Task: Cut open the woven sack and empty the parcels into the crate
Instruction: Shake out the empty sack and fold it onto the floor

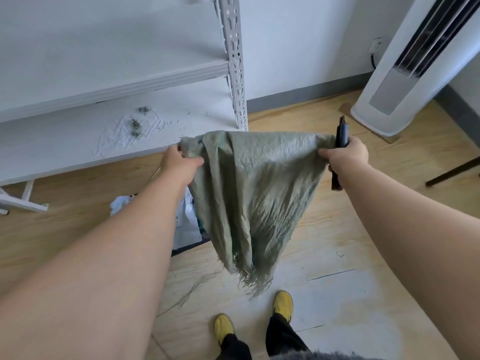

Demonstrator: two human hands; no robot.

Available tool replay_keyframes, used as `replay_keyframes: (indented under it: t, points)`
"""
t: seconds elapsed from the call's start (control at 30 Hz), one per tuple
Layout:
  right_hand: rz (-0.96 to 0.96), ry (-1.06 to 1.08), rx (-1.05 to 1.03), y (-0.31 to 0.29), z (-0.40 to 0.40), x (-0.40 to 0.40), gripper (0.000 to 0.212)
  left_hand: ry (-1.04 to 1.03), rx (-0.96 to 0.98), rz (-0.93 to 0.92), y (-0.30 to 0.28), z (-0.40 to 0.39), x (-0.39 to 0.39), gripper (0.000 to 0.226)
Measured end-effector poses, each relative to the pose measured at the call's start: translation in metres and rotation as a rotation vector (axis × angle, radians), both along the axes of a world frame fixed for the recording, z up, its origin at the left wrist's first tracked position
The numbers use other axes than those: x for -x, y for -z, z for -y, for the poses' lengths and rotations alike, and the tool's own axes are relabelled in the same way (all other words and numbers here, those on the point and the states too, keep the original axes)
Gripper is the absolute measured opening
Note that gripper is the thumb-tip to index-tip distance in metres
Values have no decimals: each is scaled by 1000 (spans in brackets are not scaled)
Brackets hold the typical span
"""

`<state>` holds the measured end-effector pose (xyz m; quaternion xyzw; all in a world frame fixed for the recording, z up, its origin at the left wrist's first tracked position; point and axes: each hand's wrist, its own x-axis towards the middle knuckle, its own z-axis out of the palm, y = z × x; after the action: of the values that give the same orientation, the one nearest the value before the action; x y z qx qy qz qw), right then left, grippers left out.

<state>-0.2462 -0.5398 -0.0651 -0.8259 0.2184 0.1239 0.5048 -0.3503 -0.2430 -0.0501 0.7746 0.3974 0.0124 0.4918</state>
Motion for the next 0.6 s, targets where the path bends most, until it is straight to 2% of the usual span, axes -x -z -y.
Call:
replay_keyframes:
  t: [0.07, 0.17, 0.23, 0.3, 0.33, 0.37, 0.43, 0.47, 0.53, 0.6]
  points:
    - [91, 54, 15, -3, 15, -6, 51, -77, -14, 82, -5, 10, -13, 53]
    - [137, 204, -41, -12, 34, -18, 50, 61, -101, 77, -9, 36, -36, 53]
    - [185, 280, -143, -19, 49, -29, 49, 16, -115, 181, -18, 55, -55, 53]
    - [150, 185, -189, -24, 63, -36, 60, -53, -22, 275, -25, 65, -77, 58]
    - [87, 84, -146, -25, 69, -38, 64, -1, 26, 268, -29, 72, -85, 64]
    - [35, 21, -70, -24, 74, -39, 63, 152, 10, 216, -33, 79, -91, 73]
    - [57, 68, 50, -23, 85, -47, 54, 469, -173, 66, -39, 88, -103, 85]
    - [80, 132, 18, -25, 90, -52, 51, 528, -324, 26, -42, 90, -110, 82]
    - [117, 177, -83, -30, 99, -65, 51, 443, -516, 42, -46, 91, -124, 64]
    - [85, 50, -104, -32, 104, -78, 43, 347, -578, 50, -46, 90, -141, 43]
